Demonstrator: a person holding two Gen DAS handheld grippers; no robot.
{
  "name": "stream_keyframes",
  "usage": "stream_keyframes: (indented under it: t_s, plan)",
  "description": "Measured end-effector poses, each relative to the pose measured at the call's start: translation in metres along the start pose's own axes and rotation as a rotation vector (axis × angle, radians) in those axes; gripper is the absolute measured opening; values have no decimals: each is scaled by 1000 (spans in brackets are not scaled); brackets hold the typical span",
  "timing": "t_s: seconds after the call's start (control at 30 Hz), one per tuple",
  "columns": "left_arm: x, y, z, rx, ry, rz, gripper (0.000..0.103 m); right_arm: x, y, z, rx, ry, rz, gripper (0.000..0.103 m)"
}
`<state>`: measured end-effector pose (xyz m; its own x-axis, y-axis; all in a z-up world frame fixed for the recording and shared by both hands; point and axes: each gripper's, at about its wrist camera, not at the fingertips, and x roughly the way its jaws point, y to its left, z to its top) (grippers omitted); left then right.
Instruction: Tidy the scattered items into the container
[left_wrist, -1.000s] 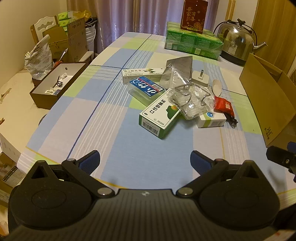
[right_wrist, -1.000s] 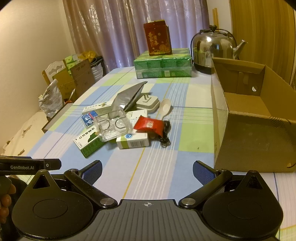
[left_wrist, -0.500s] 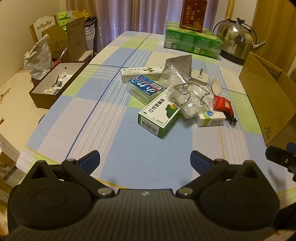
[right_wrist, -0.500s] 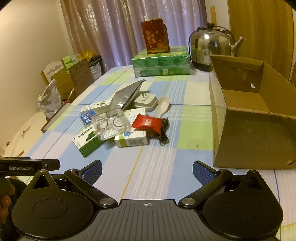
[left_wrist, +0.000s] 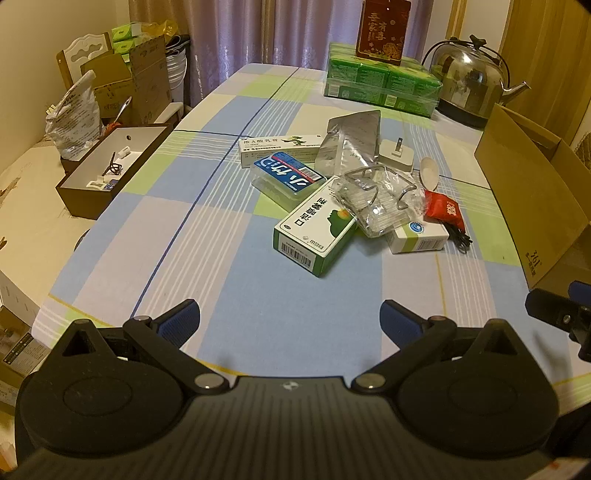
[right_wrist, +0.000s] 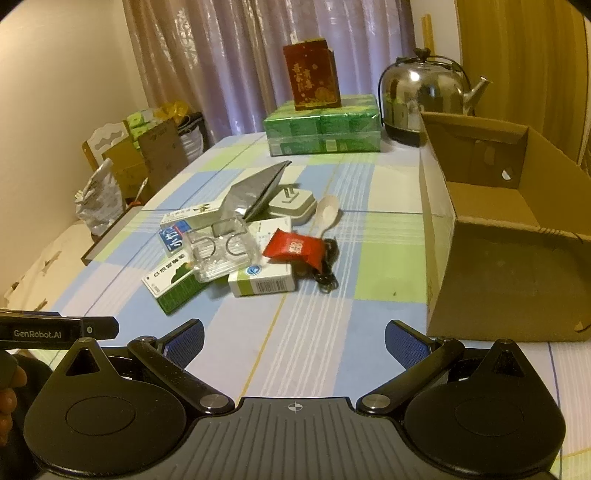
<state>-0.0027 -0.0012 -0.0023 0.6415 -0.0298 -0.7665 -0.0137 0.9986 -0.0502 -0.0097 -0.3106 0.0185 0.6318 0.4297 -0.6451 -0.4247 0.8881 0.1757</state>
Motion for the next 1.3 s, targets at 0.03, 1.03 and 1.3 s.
stream_keyframes:
  t_s: [0.03,1.03,1.3]
  plan:
    - [0,0,0,0,-1,1,102,0,0,0,-3,-7,-1,101]
    - [64,-13,73,532,-93,-261,92,77,11,40,-219,45,37,101]
    - [100,-20,90,601,-83,-333,80,117,1,55,-196,60,29,101]
